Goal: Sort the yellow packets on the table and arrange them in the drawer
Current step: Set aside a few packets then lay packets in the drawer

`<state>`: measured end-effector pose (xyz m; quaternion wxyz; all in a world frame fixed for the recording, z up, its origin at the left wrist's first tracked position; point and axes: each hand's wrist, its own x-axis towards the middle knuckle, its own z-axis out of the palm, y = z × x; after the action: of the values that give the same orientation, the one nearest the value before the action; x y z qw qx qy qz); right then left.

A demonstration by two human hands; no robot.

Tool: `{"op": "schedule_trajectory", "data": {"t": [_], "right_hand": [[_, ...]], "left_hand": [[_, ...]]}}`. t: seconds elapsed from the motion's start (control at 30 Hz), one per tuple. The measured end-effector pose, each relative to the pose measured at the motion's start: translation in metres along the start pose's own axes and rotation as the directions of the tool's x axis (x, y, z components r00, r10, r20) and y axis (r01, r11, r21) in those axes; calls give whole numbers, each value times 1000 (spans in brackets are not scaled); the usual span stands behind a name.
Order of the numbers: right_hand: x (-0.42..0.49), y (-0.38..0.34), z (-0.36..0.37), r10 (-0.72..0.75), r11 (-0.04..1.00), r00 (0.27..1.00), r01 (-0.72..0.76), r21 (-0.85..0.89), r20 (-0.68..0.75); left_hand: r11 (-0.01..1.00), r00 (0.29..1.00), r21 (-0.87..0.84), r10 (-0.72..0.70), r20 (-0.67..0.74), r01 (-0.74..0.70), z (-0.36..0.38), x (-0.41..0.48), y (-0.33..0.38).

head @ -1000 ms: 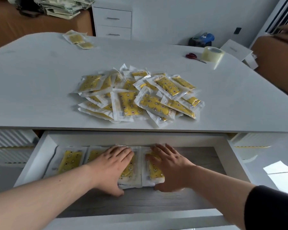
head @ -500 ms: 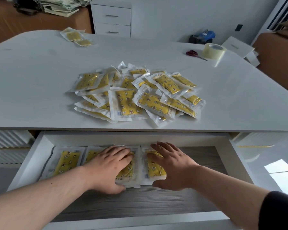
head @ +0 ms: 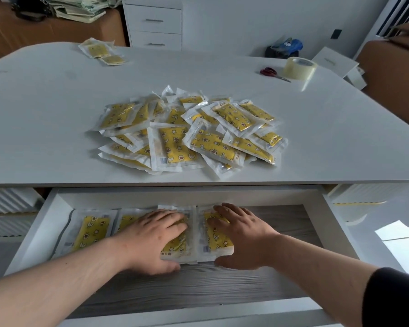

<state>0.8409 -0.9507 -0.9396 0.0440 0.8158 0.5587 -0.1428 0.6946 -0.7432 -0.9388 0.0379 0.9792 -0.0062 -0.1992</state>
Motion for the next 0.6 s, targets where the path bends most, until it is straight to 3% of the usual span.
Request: {"op": "schedule_trajectory", "data": {"t": [0.13, 0.6], "right_hand": [[-2, 5, -1, 56, 996, 998, -55, 63, -12], [-6, 6, 1, 91, 995, 993, -94, 36, 73]], "left_hand": [[998, 996, -32, -47, -81, 44, 2, 0, -6], [999, 999, 4, -35, -31, 35, 4, 0, -5]]}}
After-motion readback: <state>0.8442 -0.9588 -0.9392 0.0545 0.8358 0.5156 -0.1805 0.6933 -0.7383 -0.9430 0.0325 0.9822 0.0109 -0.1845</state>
